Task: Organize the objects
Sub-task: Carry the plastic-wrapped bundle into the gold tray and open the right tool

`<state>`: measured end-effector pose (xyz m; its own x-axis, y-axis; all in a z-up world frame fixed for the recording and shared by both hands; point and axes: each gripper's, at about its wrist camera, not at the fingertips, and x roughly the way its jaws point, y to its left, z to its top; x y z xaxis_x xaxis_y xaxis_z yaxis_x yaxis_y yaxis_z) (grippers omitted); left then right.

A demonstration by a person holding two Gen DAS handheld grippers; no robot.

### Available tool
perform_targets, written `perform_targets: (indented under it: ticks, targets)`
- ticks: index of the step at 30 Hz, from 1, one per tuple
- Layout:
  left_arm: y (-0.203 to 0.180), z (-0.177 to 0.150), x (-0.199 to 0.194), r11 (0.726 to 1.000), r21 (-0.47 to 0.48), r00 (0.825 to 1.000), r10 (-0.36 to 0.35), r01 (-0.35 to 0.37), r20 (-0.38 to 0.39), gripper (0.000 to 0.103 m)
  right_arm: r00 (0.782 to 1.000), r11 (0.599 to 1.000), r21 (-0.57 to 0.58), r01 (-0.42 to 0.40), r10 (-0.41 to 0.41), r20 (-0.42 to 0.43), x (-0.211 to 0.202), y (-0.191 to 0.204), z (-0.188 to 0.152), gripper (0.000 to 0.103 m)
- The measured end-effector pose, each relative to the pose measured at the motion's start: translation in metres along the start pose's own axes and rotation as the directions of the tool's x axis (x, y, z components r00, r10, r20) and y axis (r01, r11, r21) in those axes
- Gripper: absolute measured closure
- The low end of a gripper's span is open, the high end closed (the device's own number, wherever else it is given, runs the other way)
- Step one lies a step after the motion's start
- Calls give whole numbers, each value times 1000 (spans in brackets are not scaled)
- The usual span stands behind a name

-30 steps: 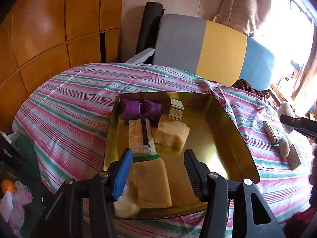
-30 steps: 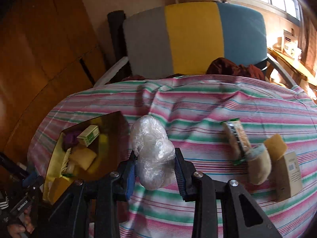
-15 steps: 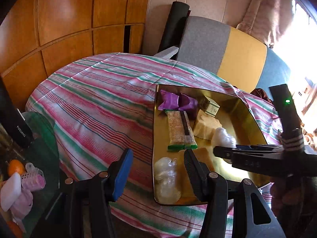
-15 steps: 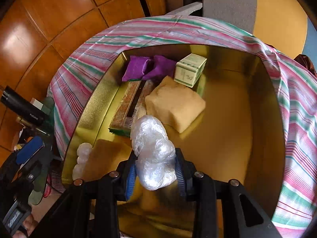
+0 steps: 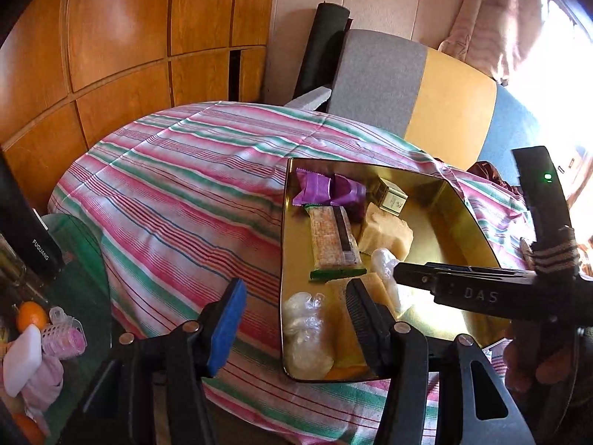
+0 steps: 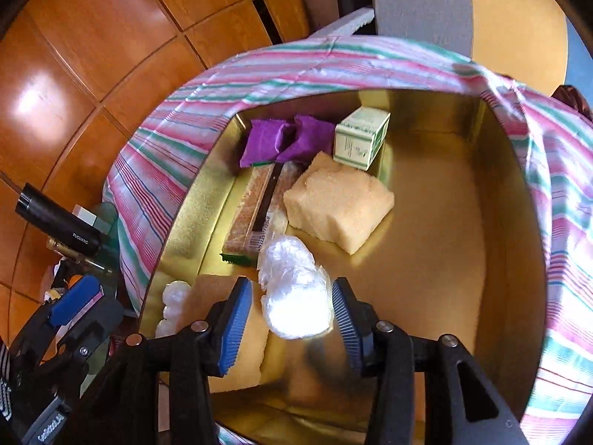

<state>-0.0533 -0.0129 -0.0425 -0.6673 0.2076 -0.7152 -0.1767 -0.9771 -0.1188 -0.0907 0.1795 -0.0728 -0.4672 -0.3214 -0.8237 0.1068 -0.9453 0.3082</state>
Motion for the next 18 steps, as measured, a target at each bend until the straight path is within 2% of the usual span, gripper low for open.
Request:
perform_targets:
  ticks: [7, 13, 18]
  targets:
    - [-9, 0, -10, 1000, 29, 1000, 1, -1, 18, 44, 992, 997, -10, 81, -80, 96, -30, 0, -12, 57]
    - [-23, -1, -18, 997, 71, 999, -3, 1, 36, 43, 967, 980, -18, 200, -195, 161, -56, -10, -32, 57]
    - [-36, -3, -21, 994, 105, 999, -22, 18, 33, 43, 952, 972, 1, 236, -231, 202, -79, -23, -41, 57]
